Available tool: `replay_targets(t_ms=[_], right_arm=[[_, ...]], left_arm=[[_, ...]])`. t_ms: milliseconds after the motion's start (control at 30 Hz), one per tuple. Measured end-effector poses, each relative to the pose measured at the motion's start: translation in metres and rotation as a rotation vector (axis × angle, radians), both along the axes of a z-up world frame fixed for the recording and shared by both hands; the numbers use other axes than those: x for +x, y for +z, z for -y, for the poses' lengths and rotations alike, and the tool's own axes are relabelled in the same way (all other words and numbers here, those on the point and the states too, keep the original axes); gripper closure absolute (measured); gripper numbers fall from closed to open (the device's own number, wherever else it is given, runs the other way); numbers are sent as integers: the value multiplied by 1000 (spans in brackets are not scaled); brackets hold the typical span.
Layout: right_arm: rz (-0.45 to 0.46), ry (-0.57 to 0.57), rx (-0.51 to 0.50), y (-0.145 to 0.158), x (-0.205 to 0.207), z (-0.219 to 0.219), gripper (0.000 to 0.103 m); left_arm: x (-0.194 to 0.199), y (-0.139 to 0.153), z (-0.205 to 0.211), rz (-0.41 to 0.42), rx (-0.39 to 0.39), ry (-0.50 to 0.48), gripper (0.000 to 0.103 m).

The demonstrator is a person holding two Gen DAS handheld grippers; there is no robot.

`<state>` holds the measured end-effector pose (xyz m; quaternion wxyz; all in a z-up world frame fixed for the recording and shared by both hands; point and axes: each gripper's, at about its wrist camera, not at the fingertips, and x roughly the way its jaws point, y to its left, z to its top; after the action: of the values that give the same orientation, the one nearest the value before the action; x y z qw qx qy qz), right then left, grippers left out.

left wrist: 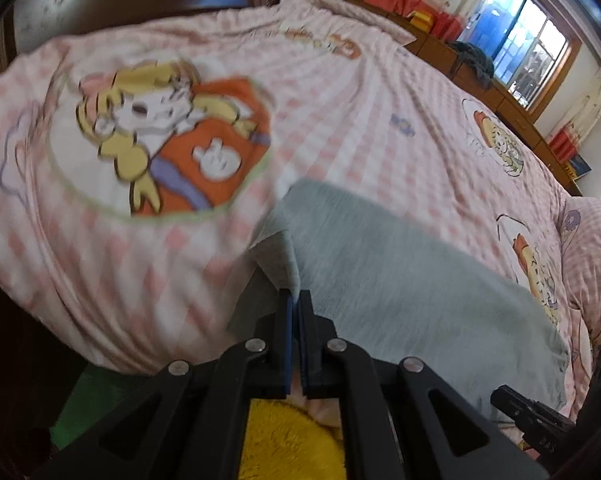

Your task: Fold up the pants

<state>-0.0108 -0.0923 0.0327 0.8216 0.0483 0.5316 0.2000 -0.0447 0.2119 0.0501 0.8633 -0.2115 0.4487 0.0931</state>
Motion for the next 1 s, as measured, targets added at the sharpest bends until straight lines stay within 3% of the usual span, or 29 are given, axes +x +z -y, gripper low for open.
replay_targets(t_ms=[133, 267, 600, 967, 1000], right_arm=[[2, 36, -27, -3, -5, -4, 81], [31, 80, -60, -1, -13, -4, 71], [91, 194, -233, -9, -22, -21, 71], [96, 204, -224, -13, -23, -12, 71], [91, 191, -214, -14, -22, -11, 76]], left_arm=[[0, -16, -5, -27, -33, 2, 101], [1, -16, -5, -23, -41, -5, 100], [4, -18, -5, -37, -46, -7, 101], [5, -20, -5, -43, -43, -7, 100], [5, -20, -6, -44, -43, -6, 100]])
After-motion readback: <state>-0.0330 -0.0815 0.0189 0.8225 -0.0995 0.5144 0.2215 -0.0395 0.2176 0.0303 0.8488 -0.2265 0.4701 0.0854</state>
